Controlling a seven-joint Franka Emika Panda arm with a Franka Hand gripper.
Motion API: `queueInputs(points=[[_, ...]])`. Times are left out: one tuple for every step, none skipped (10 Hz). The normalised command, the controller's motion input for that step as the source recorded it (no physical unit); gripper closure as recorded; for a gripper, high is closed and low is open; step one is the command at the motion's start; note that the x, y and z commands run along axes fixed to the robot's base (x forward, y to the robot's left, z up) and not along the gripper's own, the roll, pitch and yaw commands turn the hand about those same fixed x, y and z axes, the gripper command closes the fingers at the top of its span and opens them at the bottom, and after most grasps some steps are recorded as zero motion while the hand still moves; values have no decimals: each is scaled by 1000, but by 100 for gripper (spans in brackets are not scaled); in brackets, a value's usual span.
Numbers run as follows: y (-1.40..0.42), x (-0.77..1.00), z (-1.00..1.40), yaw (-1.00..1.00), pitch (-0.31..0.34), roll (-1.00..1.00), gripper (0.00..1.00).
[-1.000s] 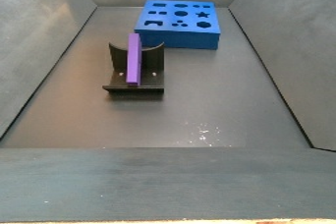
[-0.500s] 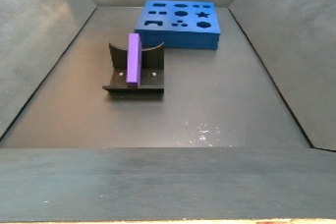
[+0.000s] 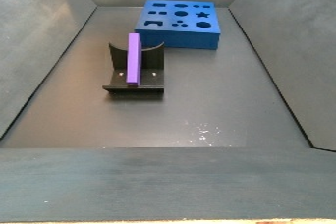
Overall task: Pick up the double-square object. Move up. Rotate the double-square object. Place the double-square object on the fixture. Regrasp the double-square object. Move to above the board. Insert the double-square object.
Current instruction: Regrasp the double-square object.
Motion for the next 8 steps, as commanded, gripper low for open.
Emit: queueInputs(points=[[64,55,-1000,214,35,119,0],[61,65,-1000,200,-4,105,0],[58,72,-1000,179,-44,98,0],[53,82,-1000,153,-80,92,0],[50,93,-1000,110,-113,83,0],[45,101,-1000,76,-128,76,0],[42,105,-1000,54,-132,73,0],[35,115,-1000,4,-118,72,0]])
